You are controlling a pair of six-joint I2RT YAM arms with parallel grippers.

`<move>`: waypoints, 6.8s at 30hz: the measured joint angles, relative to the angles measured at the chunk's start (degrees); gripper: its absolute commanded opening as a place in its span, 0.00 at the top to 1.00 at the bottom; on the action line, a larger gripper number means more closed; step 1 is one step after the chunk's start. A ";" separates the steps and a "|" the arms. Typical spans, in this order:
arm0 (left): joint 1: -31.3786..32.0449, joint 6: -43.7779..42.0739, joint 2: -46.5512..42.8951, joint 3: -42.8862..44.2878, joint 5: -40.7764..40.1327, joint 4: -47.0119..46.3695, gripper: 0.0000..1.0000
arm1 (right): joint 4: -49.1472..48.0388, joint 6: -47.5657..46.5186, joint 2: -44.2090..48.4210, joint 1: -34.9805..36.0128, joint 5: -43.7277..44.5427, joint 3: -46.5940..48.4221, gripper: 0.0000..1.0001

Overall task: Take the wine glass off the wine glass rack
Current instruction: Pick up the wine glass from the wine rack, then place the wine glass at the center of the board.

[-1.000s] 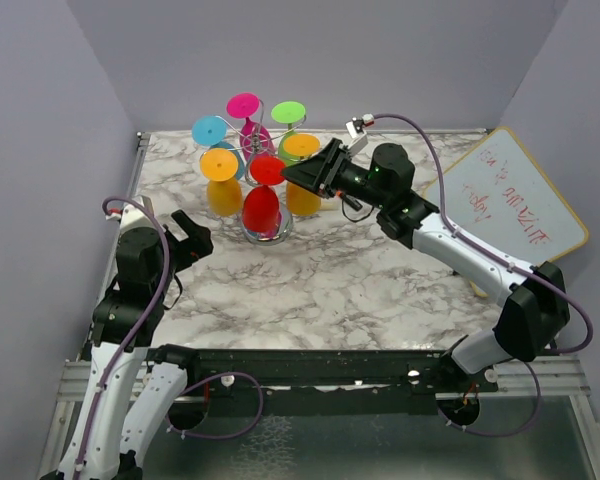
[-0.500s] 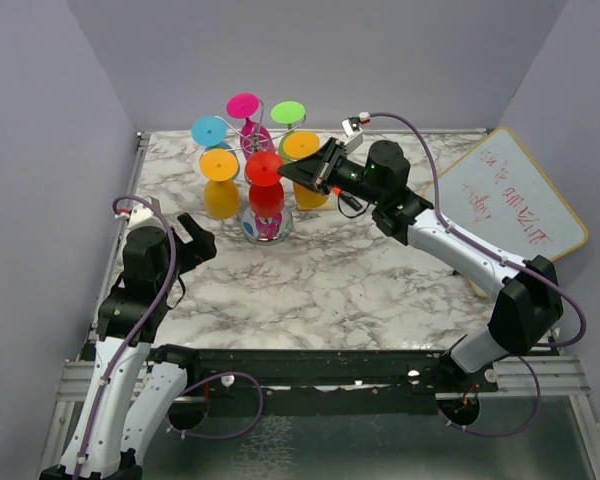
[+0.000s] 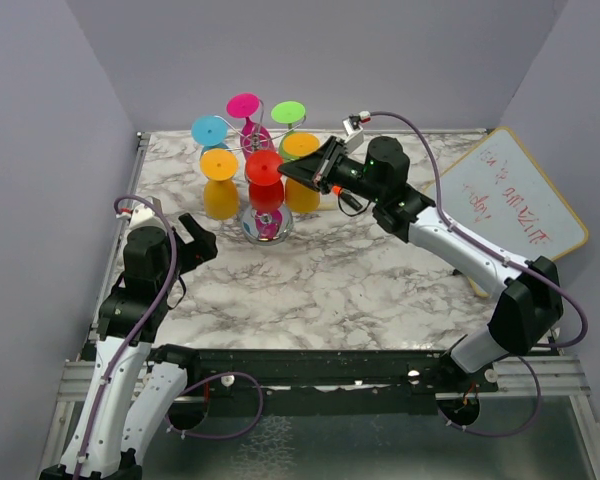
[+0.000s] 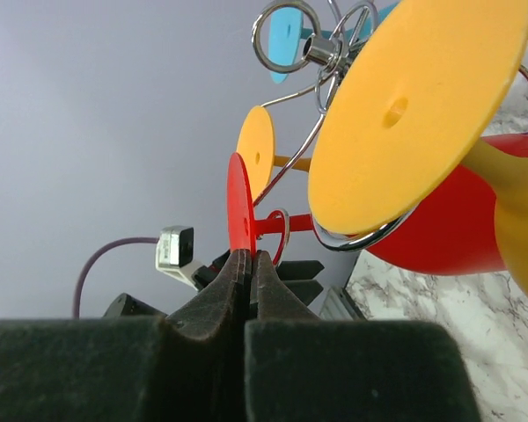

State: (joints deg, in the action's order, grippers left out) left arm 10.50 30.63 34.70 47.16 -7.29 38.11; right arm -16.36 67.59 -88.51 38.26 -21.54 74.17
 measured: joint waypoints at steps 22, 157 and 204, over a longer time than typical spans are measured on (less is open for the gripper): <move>0.00 0.26 0.70 0.00 0.17 -0.74 0.08 | 28.98 12.63 0.31 1.66 10.23 12.26 1.00; 0.00 -1.60 -0.61 3.26 12.09 1.49 0.04 | 26.21 19.54 17.70 10.40 24.68 -7.67 0.99; 2.01 25.92 -6.47 -18.73 59.80 -42.75 0.43 | 6.80 -19.91 31.50 10.40 -4.44 -31.71 1.00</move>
State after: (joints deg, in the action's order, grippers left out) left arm 12.51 56.55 28.23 28.42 52.51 -4.64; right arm -9.56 47.68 -57.01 48.66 -25.98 42.46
